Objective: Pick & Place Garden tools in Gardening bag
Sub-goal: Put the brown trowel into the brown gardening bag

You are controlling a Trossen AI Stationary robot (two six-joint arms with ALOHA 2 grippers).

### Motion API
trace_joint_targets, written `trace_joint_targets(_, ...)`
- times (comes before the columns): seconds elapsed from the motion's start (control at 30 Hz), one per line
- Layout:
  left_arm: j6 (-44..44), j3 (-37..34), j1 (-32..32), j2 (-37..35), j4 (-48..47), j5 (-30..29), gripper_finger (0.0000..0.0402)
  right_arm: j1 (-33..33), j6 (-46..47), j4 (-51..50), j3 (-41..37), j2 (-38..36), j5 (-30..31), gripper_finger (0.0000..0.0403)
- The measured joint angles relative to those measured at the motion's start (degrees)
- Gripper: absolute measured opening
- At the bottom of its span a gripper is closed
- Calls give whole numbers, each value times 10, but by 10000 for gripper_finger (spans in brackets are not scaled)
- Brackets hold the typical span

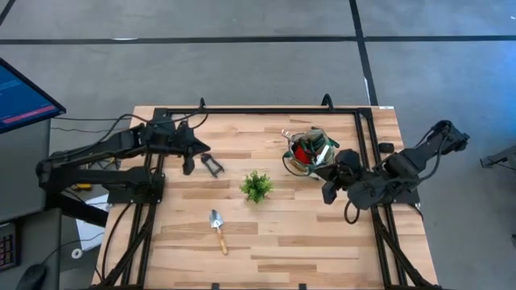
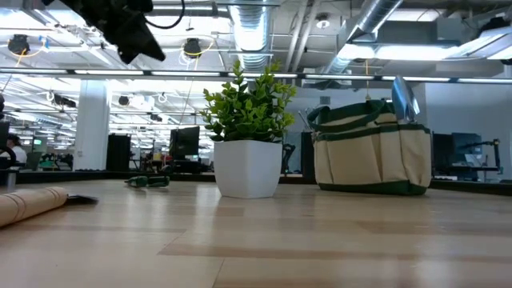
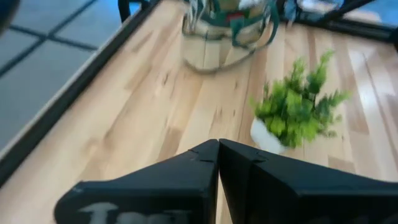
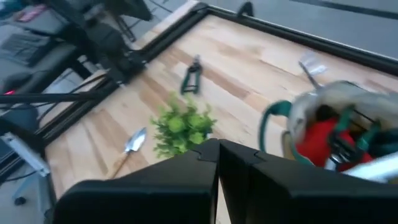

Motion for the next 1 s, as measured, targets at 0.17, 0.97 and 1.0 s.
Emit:
trace_joint_targets(0.17, -4, 0, 0, -12, -12, 0, 1, -1, -75, 83, 0, 0, -38, 0)
trace_joint_targets(0.97, -1, 0, 0, -12, -10, 0, 1, -151, -467, 445, 0, 13, -274, 0)
trace_joint_targets(1.0, -1, 0, 0, -12, -10, 0, 1, -157, -470, 437, 0, 13, -282, 0)
